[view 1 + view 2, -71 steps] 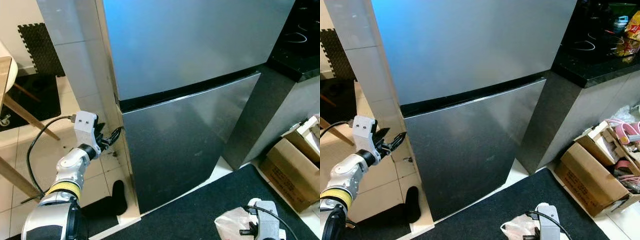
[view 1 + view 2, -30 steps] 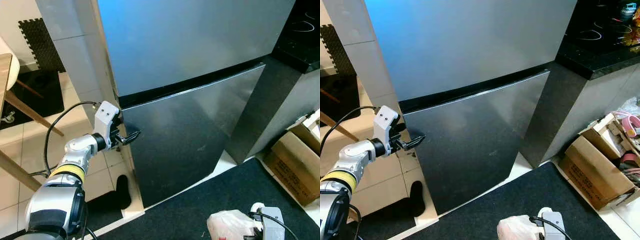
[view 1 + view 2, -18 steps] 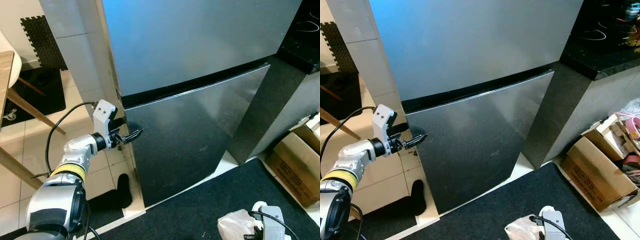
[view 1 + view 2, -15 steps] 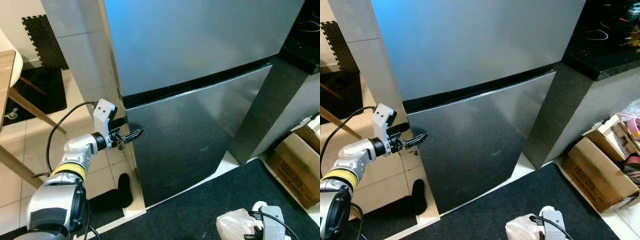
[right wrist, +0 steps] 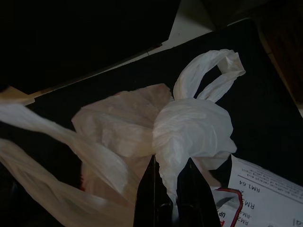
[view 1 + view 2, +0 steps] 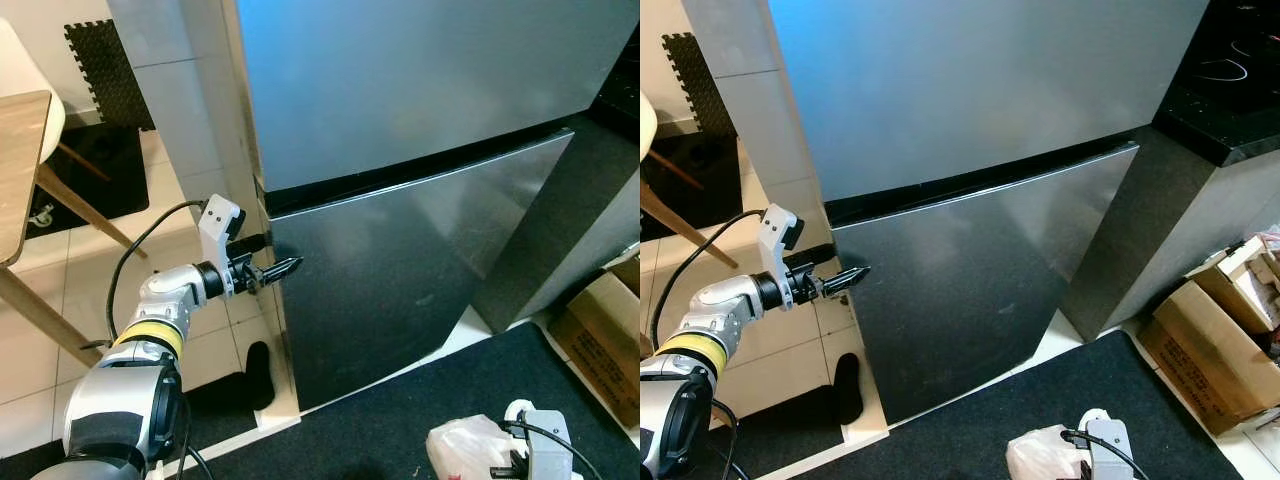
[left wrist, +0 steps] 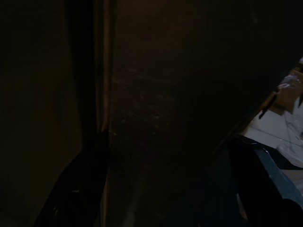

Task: Restocking fridge

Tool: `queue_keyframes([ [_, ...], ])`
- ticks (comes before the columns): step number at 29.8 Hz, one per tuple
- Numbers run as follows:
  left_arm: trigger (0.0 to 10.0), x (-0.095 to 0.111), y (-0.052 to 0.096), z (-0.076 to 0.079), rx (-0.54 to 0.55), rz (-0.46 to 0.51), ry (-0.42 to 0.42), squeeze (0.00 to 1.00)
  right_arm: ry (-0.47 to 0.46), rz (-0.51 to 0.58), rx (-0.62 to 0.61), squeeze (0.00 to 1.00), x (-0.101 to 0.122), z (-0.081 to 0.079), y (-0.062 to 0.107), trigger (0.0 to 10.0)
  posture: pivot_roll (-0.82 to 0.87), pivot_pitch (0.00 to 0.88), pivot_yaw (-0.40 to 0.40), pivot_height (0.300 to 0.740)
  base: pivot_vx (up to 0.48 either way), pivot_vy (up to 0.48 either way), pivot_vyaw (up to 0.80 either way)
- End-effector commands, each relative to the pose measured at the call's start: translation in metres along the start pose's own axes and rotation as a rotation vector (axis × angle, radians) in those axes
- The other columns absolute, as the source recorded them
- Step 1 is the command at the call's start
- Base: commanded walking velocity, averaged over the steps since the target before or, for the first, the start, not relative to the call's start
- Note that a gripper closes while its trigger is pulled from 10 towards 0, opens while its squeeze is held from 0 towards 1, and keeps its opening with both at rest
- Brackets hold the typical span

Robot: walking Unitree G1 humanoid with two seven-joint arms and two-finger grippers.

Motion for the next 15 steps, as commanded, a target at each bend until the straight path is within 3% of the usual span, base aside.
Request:
queue_keyframes([
  [1, 10.0, -0.008, -0.025, 0.032, -0.207, -0.021, 0.019, 0.00, -0.015, -0.002, -0.011, 0.00, -0.002, 0.004, 0.001, 10.0, -0.18, 0.123, -0.015, 0.740, 0.000, 0.000, 0.00],
  [15, 10.0, -0.017, -0.033, 0.051, -0.314, -0.023, 0.058, 0.00, -0.021, -0.002, -0.015, 0.00, -0.003, 0.004, 0.002, 10.0, -0.17, 0.118, -0.007, 0.740, 0.000, 0.000, 0.00],
])
Point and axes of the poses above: a point about 5 cm out from each wrist's last joint towards the gripper, its own y axis pointing back from the gripper into the wrist, its own x axis along the axis of the wrist's last joint, z = x × y, the point moved 3 cm from there along -y, pointing out of the wrist towards the gripper, and after that the axes turned 1 degree about y, right-handed, at the moved point
